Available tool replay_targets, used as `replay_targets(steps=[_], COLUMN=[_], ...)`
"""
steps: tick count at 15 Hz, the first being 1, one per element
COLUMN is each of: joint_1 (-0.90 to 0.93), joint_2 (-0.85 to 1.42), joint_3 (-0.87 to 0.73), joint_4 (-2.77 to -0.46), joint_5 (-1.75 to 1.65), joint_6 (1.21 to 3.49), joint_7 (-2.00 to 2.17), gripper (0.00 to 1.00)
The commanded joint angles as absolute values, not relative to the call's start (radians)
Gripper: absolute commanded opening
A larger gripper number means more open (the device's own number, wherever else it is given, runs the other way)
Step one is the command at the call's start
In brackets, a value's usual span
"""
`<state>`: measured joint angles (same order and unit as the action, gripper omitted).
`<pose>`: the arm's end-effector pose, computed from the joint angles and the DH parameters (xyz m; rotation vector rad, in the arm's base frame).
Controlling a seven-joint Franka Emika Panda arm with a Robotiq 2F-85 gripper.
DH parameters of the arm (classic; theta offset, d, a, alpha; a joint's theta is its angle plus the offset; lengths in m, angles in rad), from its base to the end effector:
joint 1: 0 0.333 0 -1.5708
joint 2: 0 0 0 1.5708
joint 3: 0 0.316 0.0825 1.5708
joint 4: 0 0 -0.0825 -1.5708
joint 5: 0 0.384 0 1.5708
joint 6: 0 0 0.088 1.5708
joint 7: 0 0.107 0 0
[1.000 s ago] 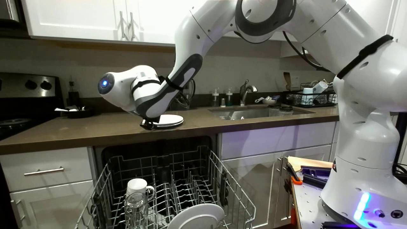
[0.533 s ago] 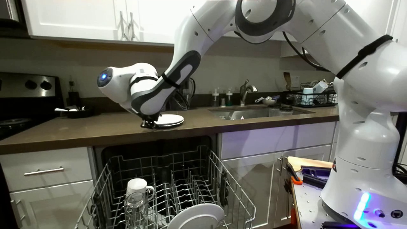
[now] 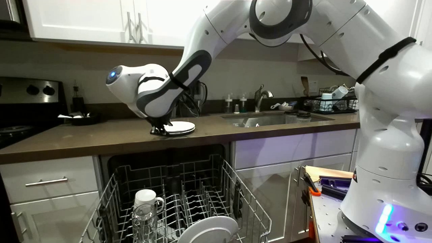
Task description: Pick up the plate and put it in the dishwasher
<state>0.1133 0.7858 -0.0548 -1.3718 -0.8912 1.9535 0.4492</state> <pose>0.7276 -0.0005 0.2546 2.2956 0.0746 0.0278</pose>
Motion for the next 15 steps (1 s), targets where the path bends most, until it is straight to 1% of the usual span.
replay_targets(steps=[1, 2, 3, 4, 6, 7, 8, 10, 11, 12, 13, 14, 15], joint_1=[0.107, 0.107, 0.109, 0.109, 0.111, 0.111, 0.112, 0.113, 0.113, 0.113, 0.114, 0.114, 0.115], joint_2=[0.794, 0.793, 0.793, 0.79, 0.788, 0.787, 0.785, 0.785, 0.784, 0.784, 0.783, 0.782, 0.781], joint_3=[-0.062, -0.062, -0.063, -0.063, -0.065, -0.065, -0.065, -0.066, -0.066, -0.067, -0.067, -0.068, -0.069], joint_4=[-1.347, -1.348, -1.348, -1.35, -1.349, -1.348, -1.348, -1.346, -1.345, -1.345, -1.344, -1.342, -1.341], joint_5=[-0.855, -0.853, -0.847, -0.845, -0.844, -0.844, -0.844, -0.845, -0.846, -0.847, -0.847, -0.848, -0.85], joint_6=[1.971, 1.973, 1.974, 1.976, 1.98, 1.981, 1.981, 1.983, 1.984, 1.984, 1.984, 1.984, 1.984], joint_7=[0.393, 0.39, 0.388, 0.387, 0.386, 0.386, 0.387, 0.387, 0.386, 0.387, 0.388, 0.388, 0.389], gripper=[0.36, 0.38, 0.34, 0.42, 0.46, 0.47, 0.54, 0.52, 0.54, 0.33, 0.32, 0.34, 0.33])
